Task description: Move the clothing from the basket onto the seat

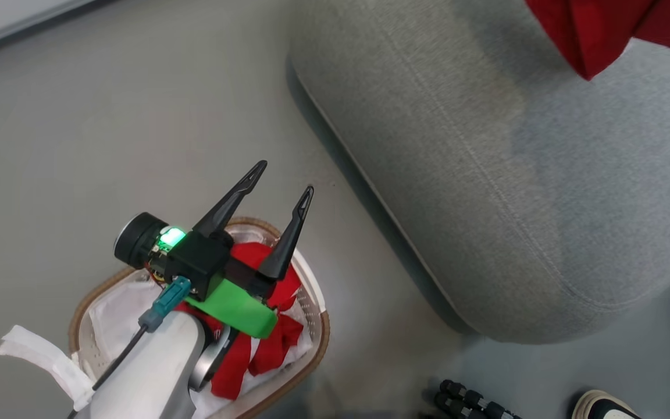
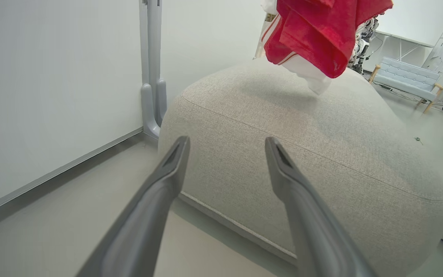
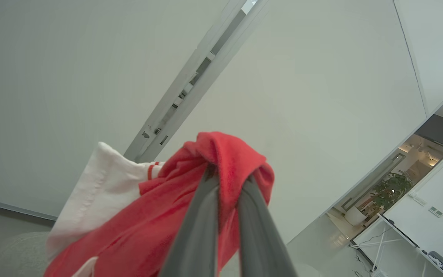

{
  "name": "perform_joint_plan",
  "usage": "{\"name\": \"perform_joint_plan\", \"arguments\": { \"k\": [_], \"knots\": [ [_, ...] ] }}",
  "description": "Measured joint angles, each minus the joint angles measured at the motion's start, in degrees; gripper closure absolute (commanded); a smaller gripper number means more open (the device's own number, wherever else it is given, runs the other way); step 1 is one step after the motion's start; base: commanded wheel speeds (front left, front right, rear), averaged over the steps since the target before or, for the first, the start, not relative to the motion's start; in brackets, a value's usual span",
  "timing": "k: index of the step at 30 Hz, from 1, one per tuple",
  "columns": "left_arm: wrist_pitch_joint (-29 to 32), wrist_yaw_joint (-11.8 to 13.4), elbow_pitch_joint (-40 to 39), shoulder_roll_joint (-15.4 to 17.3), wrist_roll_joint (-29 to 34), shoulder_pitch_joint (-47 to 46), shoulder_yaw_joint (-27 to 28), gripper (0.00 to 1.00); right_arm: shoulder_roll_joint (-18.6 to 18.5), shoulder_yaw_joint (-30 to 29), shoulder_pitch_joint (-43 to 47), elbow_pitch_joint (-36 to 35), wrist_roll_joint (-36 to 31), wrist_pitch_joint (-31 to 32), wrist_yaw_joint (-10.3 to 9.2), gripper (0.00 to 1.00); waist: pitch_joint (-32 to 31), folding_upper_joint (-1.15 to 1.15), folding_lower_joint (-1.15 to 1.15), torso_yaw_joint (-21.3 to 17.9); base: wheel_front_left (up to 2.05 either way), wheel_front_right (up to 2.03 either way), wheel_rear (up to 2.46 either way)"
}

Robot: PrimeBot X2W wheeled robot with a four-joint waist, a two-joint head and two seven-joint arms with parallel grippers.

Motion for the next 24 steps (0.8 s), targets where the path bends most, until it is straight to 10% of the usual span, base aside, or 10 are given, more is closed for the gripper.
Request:
{"name": "perform_joint_plan", "arguments": {
  "k": [16, 18, 19, 24],
  "knots": [
    [0.0, 0.0, 2.2, 1.1, -0.9, -1.2, 0.5, 0.0, 5.0, -16.5, 10.7, 20.3, -8.4, -0.1, -0.01, 0.99, 5.5, 0.0, 0.0, 6.5, 0.0, 0.0, 0.0],
    [0.0, 0.0, 2.7, 1.1, -1.0, -1.1, 0.8, 0.0, 5.9, -18.0, 13.1, 21.3, -8.9, -0.1, 0.0, 0.55, 4.9, 0.0, 0.0, 6.7, 0.0, 0.0, 0.0],
    [0.0, 0.0, 3.0, 1.0, -1.0, -1.0, 0.9, 0.0, 6.4, -19.0, 14.4, 21.6, -9.1, -0.1, -0.01, 0.0, 4.4, 0.0, 0.0, 6.7, 0.0, 0.0, 0.0],
    [0.0, 0.0, 4.0, -0.4, -1.3, 0.3, 2.0, 0.0, 7.9, -25.0, 21.0, 22.0, -10.3, -0.1, 0.0, 0.0, 2.1, 0.0, -0.01, 7.1, 0.0, 0.0, 0.0]
  ]
}}
